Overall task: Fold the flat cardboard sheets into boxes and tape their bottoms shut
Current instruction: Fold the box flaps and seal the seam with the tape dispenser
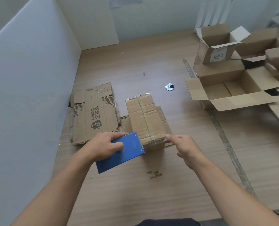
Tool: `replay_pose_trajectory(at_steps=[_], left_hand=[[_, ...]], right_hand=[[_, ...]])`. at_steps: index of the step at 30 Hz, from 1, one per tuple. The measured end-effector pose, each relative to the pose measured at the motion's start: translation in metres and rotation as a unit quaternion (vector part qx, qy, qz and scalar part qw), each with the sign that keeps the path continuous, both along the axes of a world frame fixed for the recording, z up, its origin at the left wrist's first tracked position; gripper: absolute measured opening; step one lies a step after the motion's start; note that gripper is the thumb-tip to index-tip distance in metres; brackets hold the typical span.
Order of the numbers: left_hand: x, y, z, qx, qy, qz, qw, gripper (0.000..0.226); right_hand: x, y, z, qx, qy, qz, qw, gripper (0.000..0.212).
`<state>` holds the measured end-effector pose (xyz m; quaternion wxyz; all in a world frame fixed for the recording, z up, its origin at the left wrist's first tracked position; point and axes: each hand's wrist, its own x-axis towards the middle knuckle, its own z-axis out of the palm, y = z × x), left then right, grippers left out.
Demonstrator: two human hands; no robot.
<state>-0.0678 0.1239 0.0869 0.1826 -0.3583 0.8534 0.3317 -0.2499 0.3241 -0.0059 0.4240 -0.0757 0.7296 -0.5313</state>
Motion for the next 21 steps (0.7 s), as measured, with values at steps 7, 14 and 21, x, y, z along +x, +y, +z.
replay_pose_trajectory(at_steps=[7, 14, 21], left_hand=[[-0.001, 0.0, 0.0, 0.0, -0.002, 0.002, 1.0, 0.065], [-0.003, 0.001, -0.002, 0.011, -0.005, 0.004, 1.0, 0.064], [-0.001, 0.002, -0.002, 0.027, -0.002, 0.021, 0.999, 0.059]], right_hand=[[0.007, -0.004, -0.018, 0.007, 0.166, -0.018, 0.986, 0.025], [-0.003, 0.005, -0.045, -0.005, 0.405, 0.032, 0.914, 0.015], [-0.025, 0.0, -0.052, -0.062, 0.613, 0.173, 0.768, 0.057]])
